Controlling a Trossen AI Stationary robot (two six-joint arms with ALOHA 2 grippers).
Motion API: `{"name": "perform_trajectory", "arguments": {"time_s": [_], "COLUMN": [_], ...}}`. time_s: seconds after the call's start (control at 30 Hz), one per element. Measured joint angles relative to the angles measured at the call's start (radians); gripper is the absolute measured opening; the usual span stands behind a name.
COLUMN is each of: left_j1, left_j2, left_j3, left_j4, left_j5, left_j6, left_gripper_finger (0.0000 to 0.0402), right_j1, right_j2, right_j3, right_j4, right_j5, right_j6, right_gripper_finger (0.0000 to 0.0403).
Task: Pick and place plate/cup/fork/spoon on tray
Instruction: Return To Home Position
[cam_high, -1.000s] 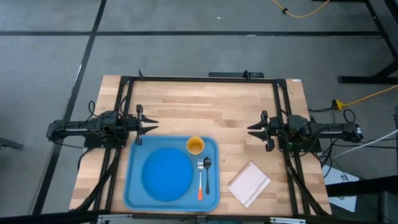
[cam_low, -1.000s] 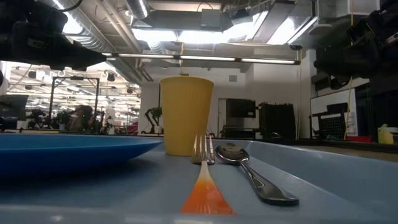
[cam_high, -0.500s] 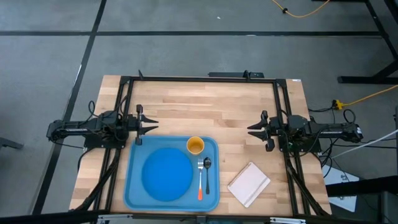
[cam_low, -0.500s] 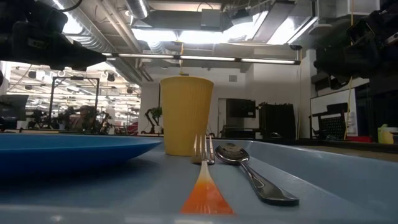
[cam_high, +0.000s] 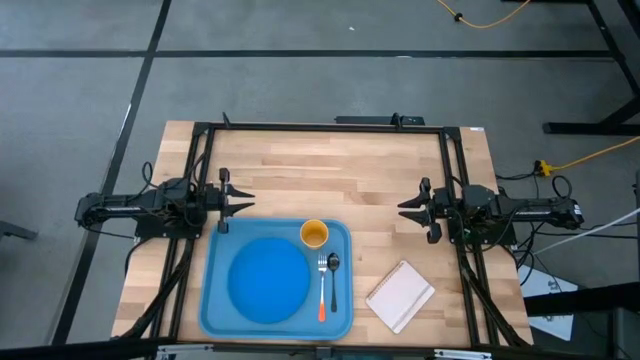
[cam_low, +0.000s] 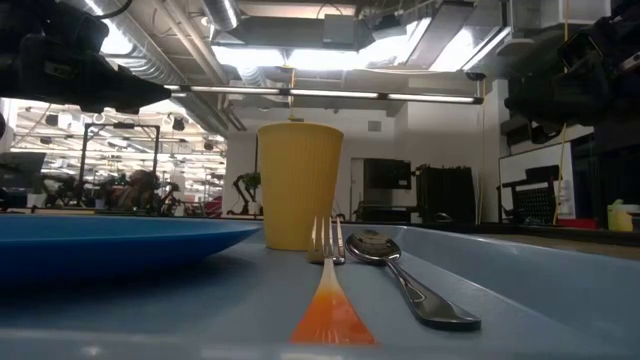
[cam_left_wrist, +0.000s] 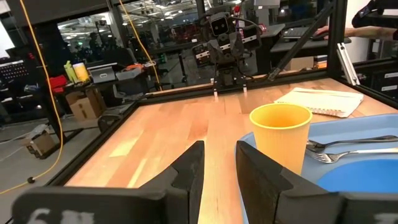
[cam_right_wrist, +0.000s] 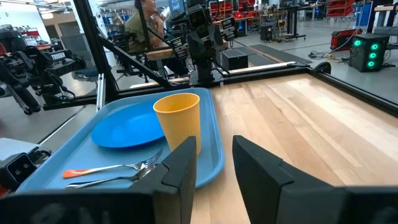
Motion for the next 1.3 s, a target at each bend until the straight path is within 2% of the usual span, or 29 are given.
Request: {"name": "perform_trajectory", "arguments": {"time_s": [1.3], "left_j1": [0.000], "left_j2": [0.000], "left_j3": [0.000], "left_j4": [0.000], "left_j5": [0.000], "left_j6": [0.000], "left_gripper_finger": [0.0085], "right_j1": [0.025], "right_j2": [0.000], "right_j3": [0.000], "right_j4": [0.000], "right_j5": [0.000], "right_j6": [0.000], "right_gripper_finger": [0.0110]}}
